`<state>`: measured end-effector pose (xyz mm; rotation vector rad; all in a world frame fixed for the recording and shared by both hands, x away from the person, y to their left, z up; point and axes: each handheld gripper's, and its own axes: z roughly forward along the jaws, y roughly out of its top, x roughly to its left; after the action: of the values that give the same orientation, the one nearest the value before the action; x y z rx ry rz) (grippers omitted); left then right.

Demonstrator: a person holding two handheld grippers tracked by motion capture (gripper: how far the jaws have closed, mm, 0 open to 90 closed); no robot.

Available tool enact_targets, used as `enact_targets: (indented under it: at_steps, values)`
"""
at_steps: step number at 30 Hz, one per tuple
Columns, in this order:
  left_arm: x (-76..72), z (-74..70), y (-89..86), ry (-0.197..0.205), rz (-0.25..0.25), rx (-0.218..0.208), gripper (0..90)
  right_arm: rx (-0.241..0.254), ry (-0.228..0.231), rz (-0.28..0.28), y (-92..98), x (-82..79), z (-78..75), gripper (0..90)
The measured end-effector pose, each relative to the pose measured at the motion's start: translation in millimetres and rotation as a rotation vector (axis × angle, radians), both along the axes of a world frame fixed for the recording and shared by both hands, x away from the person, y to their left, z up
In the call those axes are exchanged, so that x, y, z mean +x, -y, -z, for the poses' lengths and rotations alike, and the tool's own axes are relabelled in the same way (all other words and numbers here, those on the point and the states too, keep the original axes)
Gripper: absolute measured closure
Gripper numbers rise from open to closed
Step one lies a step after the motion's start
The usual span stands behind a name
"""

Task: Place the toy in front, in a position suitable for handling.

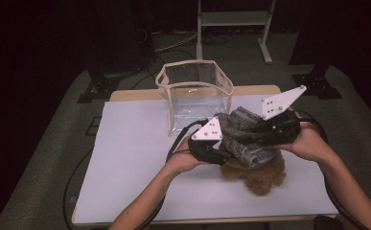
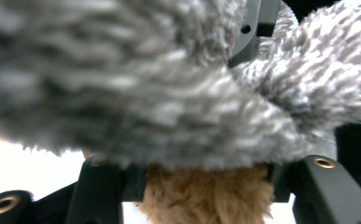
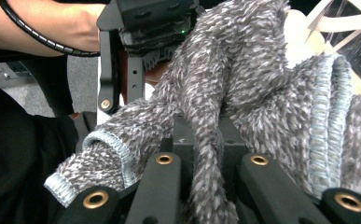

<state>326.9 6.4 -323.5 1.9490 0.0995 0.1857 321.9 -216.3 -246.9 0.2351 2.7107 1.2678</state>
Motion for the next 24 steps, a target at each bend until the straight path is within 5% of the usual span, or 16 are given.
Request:
enact_targets:
  at_steps: [4,11,18,24]
  values:
    - [-2.4,-2.9,-2.0,0.006,0.007,-0.011,46.6,-0.003,0.034,0.017,5.7,-2.3,-7.9,81.2]
    - [-3.2,-5.2,-3.2,0.014,0.011,-0.01,46.6,0.068,0.05,0.078,37.8,-4.4,-11.3,80.9]
    - [-2.9,-6.5,-3.3,0.015,0.012,0.003,46.2,0.129,0.028,0.159,71.7,0.6,-4.4,80.9]
    - [-2.3,-9.4,-10.2,0.017,-0.007,0.016,34.7,0.163,-0.015,0.148,70.3,5.1,12.6,81.0]
